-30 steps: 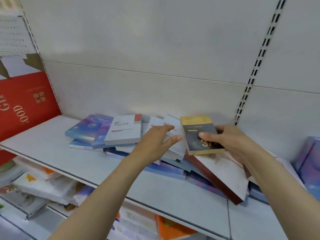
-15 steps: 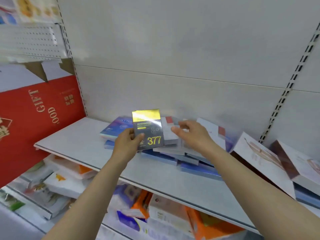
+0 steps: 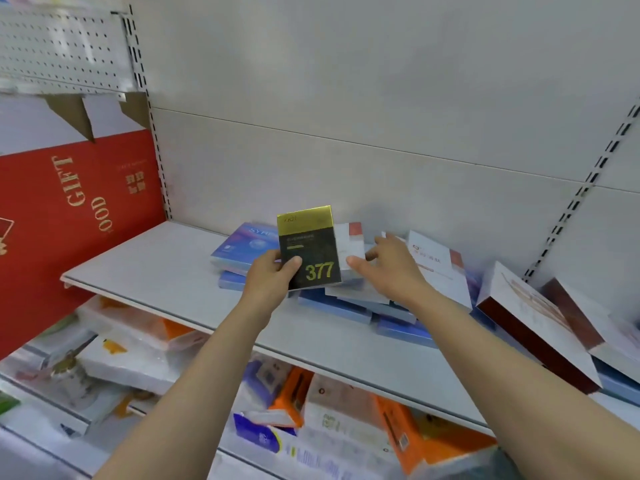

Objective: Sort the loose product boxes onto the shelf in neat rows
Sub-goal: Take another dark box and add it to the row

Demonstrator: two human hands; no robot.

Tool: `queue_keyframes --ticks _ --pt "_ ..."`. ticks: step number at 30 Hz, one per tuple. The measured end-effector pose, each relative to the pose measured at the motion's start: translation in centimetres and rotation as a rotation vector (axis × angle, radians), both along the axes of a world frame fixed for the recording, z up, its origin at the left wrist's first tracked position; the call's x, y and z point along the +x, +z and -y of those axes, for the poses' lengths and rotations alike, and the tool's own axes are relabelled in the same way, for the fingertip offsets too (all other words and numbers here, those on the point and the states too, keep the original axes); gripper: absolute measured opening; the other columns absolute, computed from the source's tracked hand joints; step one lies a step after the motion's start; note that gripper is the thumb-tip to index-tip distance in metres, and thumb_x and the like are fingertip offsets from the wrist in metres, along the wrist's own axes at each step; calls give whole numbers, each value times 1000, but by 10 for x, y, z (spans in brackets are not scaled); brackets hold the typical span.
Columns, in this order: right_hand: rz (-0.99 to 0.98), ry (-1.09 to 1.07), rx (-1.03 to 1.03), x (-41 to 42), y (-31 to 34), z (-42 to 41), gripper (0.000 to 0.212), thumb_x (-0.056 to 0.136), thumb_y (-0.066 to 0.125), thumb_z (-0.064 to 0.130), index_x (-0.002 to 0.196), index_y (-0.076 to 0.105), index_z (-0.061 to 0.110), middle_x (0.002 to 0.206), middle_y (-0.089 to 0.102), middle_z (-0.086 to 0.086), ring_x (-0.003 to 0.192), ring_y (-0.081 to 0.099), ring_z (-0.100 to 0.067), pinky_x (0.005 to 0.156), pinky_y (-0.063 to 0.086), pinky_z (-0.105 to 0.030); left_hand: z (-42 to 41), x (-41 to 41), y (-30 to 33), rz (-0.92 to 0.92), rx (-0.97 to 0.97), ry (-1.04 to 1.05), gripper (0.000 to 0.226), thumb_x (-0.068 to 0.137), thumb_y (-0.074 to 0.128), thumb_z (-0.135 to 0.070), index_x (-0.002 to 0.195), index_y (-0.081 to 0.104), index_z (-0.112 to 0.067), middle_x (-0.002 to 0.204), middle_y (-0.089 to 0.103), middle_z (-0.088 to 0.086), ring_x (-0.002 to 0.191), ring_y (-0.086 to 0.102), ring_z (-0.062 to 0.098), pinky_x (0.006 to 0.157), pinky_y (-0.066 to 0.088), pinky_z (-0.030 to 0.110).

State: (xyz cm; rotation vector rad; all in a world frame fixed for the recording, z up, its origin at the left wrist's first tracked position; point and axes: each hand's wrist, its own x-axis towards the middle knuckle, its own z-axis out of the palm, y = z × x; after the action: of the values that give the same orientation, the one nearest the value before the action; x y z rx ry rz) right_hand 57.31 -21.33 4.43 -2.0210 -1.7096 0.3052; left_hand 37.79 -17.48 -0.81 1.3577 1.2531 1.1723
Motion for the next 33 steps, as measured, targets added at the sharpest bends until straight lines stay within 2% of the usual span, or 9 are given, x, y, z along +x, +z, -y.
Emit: queue_keyframes --ticks 5,8,11,16,19,23,25,30,33 --pt "-562 -89 95 2 9 9 27 90 71 23 114 68 10 120 69 -3 97 66 -17 78 51 -27 14 3 4 133 57 -25 20 96 58 -22 115 56 -18 102 68 -3 86 64 1 58 46 6" --pt "-1121 -55 114 10 16 19 44 85 67 -9 123 53 6 121 64 -19 86 72 -25 79 60 -31 22 10 13 168 75 -34 24 95 59 -25 119 58 -18 107 69 -2 95 65 8 71 48 15" --pt "-1349 -42 163 31 20 45 66 83 58 -20 138 44 12 118 62 -20 90 71 -30 76 61 -32 32 26 25 214 49 -76 24 95 59 -24 118 59 -15 107 70 1 100 66 17 82 52 30" --pt "-1286 35 205 88 28 114 39 90 58 -9 118 66 16 108 72 -9 90 72 -23 68 61 -30 68 91 47 291 48 -164 21 94 60 -21 114 59 -14 105 72 5 100 68 21 96 51 40" --pt "-1022 -15 238 143 31 165 17 91 68 12 106 68 18 99 71 -9 82 72 -19 69 62 -36 107 145 54 277 79 -254 21 93 63 -22 112 60 -17 103 73 3 101 68 22 97 50 43" --pt "-669 -160 347 236 30 240 21 86 74 31 106 68 30 91 75 -2 84 72 -13 74 57 -32 176 239 54 165 91 -468 18 96 56 -9 114 57 -12 96 72 0 82 70 8 74 54 23" --pt "-707 -226 396 284 20 277 22 86 74 30 106 67 32 95 75 -6 91 72 -22 82 57 -39 207 289 52 148 47 -528 20 96 56 -8 116 56 -8 99 72 5 80 70 11 69 55 26" --pt "-917 -385 454 393 -9 377 29 88 72 18 114 61 15 101 76 -9 87 74 -21 75 61 -35 263 400 40 218 -22 -534 16 93 60 -6 108 58 -11 111 69 15 104 66 30 95 51 47" --pt "-928 -462 461 446 -19 430 30 89 71 16 117 60 13 104 74 -11 88 74 -25 75 61 -38 297 460 33 246 -17 -550 14 92 60 -2 97 56 -15 103 68 12 99 65 30 95 51 48"
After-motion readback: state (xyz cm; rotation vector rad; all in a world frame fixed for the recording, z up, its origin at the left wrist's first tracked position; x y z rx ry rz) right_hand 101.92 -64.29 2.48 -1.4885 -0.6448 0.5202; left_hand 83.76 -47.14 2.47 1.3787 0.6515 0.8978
